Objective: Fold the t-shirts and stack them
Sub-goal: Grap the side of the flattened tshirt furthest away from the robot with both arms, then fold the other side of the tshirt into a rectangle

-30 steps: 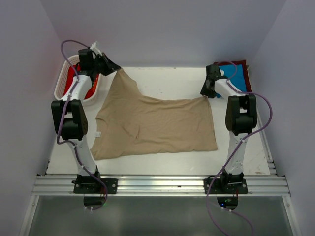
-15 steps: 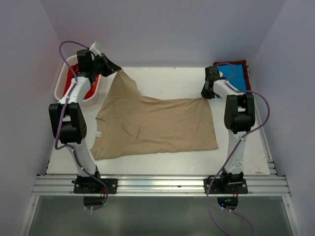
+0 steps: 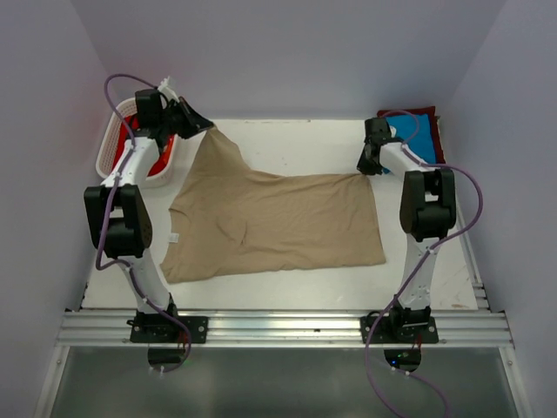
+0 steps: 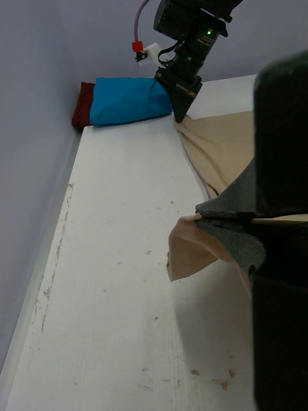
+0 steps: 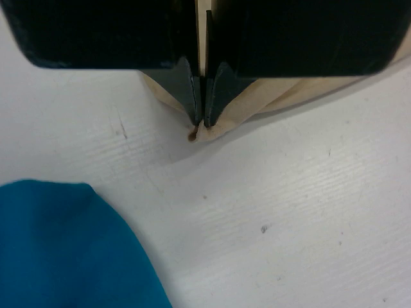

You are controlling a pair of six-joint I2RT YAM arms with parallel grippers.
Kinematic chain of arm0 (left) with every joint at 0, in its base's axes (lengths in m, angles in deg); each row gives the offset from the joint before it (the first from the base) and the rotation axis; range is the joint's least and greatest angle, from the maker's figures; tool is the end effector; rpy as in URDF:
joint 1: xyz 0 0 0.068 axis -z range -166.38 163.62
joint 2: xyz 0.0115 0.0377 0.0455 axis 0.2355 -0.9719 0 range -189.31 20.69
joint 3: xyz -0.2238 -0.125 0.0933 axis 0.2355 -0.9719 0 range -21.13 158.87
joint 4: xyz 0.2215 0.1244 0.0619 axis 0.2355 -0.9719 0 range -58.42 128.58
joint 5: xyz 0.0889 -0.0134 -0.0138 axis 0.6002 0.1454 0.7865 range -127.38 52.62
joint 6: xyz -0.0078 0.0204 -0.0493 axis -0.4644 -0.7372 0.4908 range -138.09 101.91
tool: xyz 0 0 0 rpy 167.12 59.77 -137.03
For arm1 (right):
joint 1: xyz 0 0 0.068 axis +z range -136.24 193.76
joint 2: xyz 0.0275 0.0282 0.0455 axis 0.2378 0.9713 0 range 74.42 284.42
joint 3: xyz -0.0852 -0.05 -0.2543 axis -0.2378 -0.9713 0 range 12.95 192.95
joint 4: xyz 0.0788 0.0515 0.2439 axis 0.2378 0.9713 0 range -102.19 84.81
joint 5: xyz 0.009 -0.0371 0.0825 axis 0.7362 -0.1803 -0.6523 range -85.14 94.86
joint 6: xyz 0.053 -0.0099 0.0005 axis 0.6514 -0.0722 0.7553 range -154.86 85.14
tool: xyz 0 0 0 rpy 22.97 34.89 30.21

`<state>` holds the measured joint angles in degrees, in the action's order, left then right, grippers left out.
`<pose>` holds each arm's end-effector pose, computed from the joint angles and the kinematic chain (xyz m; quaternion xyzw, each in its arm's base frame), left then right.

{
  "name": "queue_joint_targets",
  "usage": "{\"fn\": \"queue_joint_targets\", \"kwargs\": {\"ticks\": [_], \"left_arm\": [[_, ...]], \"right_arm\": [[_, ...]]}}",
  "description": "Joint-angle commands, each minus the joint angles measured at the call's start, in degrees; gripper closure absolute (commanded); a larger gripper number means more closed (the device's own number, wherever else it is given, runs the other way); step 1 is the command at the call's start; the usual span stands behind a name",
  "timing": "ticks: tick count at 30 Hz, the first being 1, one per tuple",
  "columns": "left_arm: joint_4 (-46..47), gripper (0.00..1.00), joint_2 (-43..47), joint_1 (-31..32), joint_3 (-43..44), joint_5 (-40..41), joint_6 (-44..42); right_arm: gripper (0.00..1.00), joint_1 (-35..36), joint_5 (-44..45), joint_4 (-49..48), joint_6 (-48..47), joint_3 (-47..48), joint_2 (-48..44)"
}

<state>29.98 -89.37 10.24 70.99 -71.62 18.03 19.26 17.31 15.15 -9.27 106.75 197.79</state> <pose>0.4552 0.0068 0.2969 -0.1290 0.8174 -0.3818 0.4116 0.4659 0.0371 0.1742 0.1966 0.9330 -0.0243 0.3006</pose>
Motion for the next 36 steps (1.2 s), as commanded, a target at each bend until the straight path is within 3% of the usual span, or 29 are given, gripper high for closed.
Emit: {"fn": "queue_joint_targets", "kwargs": {"ticks": [1, 12, 25, 27, 28, 31, 33, 36], "left_arm": [[-2.56, 1.00, 5.90, -0.75, -0.70, 0.93, -2.89], [-7.30, 1.00, 14.69, -0.75, -8.17, 1.90, -4.39], [-11.26, 1.00, 28.49, -0.75, -23.81, 1.02, -5.09], [-12.05, 1.00, 30.69, -0.75, -25.83, 1.02, -5.18], [-12.31, 1.00, 31.39, -0.75, -26.37, 0.93, -5.62], [-13.81, 1.00, 33.07, -0.75, -27.69, 1.80, -7.02], [-13.90, 1.00, 33.25, -0.75, -28.30, 2.07, -7.11], [-13.90, 1.00, 32.80, -0.75, -28.92, 1.02, -7.03]], "right_arm": [[1.00, -0.31, 0.91, -2.71, -1.15, -3.08, -9.63], [1.00, -0.13, -1.54, -2.02, 0.25, -11.26, -17.55], [1.00, 2.58, -0.85, -0.96, 1.49, -28.48, -30.11], [0.90, 2.85, -0.32, -0.79, 1.31, -29.72, -30.99], [0.69, 3.11, -0.32, -0.70, 1.14, -30.51, -31.09], [0.39, 3.55, 0.73, 0.18, 1.48, -31.04, -31.35], [0.32, 3.55, 1.26, 0.09, 1.84, -30.87, -31.00], [0.30, 3.47, 1.88, 0.18, 2.19, -28.42, -29.33]]}}
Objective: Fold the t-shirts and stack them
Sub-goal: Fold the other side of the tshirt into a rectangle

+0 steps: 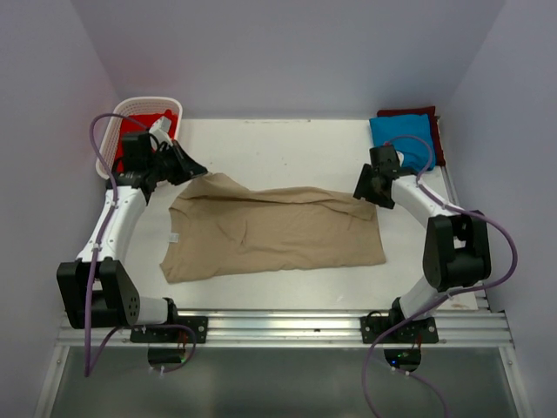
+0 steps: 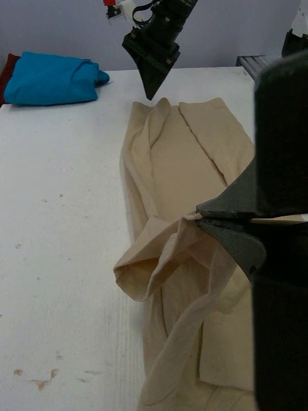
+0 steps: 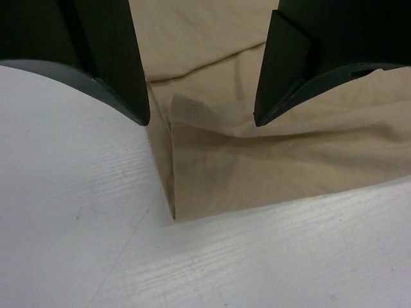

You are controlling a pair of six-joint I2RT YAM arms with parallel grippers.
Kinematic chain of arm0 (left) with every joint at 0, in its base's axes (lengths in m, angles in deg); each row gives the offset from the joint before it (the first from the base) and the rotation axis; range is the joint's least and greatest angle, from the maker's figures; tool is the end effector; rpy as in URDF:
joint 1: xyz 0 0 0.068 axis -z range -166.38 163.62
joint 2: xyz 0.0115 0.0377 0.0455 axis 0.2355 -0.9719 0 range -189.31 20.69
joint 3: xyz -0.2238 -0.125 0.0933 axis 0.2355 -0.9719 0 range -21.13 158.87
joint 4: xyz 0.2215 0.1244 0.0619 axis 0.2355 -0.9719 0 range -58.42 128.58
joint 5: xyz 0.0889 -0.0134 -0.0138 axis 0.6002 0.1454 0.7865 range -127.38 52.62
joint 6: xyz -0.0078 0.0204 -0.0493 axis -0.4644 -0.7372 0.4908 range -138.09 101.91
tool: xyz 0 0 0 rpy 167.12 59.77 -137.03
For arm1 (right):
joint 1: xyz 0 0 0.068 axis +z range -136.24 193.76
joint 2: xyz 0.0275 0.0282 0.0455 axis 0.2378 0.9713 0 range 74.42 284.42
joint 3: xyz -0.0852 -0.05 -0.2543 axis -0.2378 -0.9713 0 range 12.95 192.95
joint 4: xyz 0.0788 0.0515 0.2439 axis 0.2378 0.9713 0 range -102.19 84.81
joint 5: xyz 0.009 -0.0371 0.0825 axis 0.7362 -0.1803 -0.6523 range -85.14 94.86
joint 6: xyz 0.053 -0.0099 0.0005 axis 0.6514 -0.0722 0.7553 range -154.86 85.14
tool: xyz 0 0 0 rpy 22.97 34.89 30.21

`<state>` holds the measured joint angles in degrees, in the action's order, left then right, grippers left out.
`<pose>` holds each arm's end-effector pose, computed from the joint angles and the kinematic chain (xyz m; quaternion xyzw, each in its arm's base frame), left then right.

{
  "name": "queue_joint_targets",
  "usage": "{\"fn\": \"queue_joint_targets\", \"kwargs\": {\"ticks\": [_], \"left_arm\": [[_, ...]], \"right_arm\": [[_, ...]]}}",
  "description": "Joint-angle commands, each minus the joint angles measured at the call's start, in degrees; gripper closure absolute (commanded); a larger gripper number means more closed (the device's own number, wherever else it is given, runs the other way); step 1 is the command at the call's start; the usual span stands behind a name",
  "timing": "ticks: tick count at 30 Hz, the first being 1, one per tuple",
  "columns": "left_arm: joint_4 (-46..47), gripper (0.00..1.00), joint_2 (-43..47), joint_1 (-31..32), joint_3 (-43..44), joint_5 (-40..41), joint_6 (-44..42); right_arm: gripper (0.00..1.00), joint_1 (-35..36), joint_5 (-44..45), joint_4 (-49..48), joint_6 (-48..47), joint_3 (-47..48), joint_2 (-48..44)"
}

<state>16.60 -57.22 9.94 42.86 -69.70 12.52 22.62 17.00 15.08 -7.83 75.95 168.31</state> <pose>0.3021 0.0003 0.3099 -0.1312 0.8548 -0.3427 0.3670 0.3335 0.0444 0.2102 0.1796 0.9397 -0.0127 0.2909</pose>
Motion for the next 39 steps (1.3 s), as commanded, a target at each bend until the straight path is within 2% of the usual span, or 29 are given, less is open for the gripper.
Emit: {"fn": "queue_joint_targets", "kwargs": {"ticks": [1, 7, 9, 12, 16, 28, 39], "left_arm": [[-0.35, 1.00, 0.22, -0.45, -0.88, -0.91, -1.43], [-0.43, 1.00, 0.13, -0.45, -0.88, -0.82, -1.61], [-0.43, 1.00, 0.04, -0.45, -0.97, -0.91, -1.61], [-1.22, 1.00, 0.12, -0.45, -0.44, -0.65, -1.96], [-2.19, 1.00, 0.04, -0.36, 0.26, -0.12, -2.66], [-2.46, 1.00, -0.31, -0.45, 0.44, -0.20, -2.66], [-3.07, 1.00, -0.31, -0.45, -0.09, -0.03, -3.54]], "right_arm": [[0.30, 0.19, 3.14, 0.33, 0.83, 2.91, 1.37], [0.37, 0.10, 6.13, 0.24, 2.06, 6.60, 6.39], [0.43, -0.07, 6.49, 0.50, 3.12, 7.74, 8.93], [0.48, -0.07, 5.97, 3.13, 5.48, 9.06, 11.57], [0.51, -0.07, 4.74, 3.15, 7.95, 5.91, 9.75], [0.51, -0.07, 3.68, 4.02, 8.57, -0.34, 0.86], [0.55, -0.07, 0.34, 2.00, 8.75, -2.88, 2.70]]}}
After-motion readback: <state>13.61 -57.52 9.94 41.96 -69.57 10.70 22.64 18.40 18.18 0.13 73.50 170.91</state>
